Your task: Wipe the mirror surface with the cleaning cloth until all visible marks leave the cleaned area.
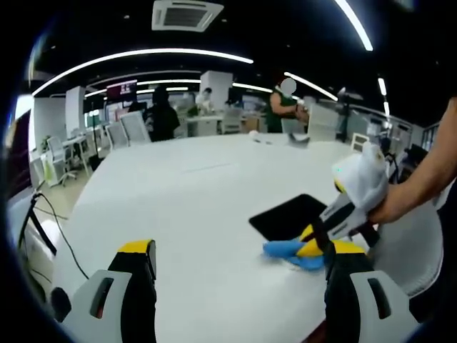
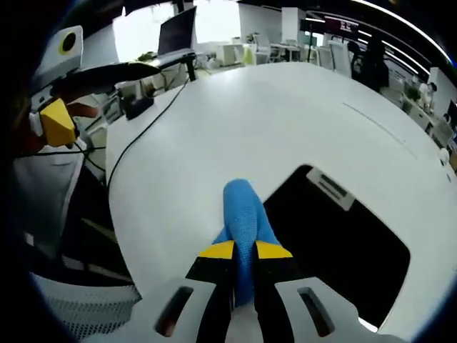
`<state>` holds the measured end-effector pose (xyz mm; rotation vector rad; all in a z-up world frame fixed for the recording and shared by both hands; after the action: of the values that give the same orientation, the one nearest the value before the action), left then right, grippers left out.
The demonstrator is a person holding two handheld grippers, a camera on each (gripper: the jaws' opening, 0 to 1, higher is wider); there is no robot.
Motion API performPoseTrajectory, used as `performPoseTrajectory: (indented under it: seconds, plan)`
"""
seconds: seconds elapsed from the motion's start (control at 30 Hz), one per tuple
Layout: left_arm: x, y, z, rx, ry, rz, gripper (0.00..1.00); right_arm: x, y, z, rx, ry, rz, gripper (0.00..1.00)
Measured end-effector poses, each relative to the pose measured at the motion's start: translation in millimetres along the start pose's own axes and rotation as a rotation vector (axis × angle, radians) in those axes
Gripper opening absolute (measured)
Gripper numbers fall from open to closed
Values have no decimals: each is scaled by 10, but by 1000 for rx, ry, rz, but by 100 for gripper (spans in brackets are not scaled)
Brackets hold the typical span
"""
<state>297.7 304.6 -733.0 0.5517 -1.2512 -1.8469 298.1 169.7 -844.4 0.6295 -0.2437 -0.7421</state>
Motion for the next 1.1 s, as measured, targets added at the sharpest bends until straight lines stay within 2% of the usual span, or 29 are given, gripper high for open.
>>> performPoseTrajectory:
  seconds: [1.1]
  plan:
    - [-19, -12, -8, 2, 4, 3, 99, 6, -1, -2, 14, 18, 10, 4]
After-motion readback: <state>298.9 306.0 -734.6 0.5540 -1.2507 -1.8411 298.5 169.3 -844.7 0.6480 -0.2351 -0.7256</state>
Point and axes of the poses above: the point that each gripper's makers call its tool centre point, and the gripper's own axes: z roughly backward along the fingers, x roughly to its right, y roughly out of its top, the point moved 1 cm from there along z, roughly backward along the fingers, and after that the axes turned 1 degree about -y, right-handed, at the moved point
